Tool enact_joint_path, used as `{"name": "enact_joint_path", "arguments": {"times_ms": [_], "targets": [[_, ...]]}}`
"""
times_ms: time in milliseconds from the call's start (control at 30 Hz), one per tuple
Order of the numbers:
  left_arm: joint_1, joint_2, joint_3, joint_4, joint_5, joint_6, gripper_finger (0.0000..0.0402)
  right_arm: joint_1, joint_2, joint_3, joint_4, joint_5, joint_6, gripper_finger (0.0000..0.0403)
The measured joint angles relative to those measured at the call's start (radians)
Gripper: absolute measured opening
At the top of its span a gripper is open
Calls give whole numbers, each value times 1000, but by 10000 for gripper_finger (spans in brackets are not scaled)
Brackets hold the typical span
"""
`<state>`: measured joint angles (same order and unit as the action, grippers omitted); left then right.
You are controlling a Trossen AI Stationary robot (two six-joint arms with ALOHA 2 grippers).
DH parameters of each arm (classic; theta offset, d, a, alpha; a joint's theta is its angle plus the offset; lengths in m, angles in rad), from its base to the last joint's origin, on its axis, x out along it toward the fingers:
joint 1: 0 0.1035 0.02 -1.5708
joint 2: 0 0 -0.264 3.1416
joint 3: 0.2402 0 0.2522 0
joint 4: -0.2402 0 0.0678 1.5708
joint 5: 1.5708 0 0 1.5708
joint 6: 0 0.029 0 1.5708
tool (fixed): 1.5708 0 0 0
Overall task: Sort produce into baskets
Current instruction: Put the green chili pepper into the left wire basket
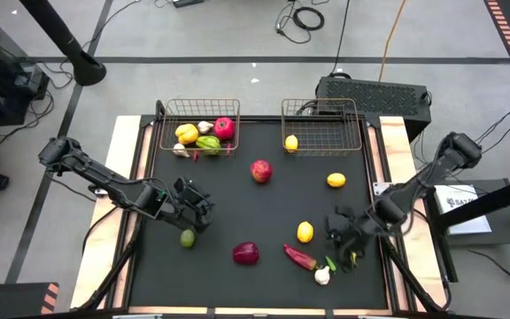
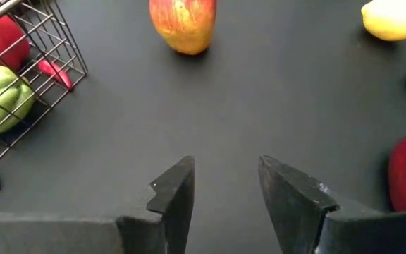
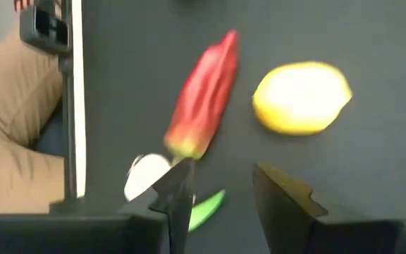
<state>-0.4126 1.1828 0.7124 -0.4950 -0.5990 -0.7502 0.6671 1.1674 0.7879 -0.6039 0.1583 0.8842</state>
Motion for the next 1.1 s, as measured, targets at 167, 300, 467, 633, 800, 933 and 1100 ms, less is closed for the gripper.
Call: {"name": "enact_joint_path", "arguments": {"times_ms": [167,300,467,633,800,933,1100], "targets": [[0,0,0,0,4,0,166,136,61,0,3,22,204,182],[0,0,0,-5,4,7,166,204,131,0,-22,52,322,239],[0,0,0,-11,4,46,166,233,253,0,-32,53,332,293],[0,0,0,-12,4,85,166,245,359,0,23,52,290,305],[0,0,0,-12,4,111,166,245,408,0,65,58,283,301],[1,0,0,-12,4,134,166,245,440,1,63,67,282,300],[7,0,1,-12,4,136,166,246,458,5,59,73,281,300]]}}
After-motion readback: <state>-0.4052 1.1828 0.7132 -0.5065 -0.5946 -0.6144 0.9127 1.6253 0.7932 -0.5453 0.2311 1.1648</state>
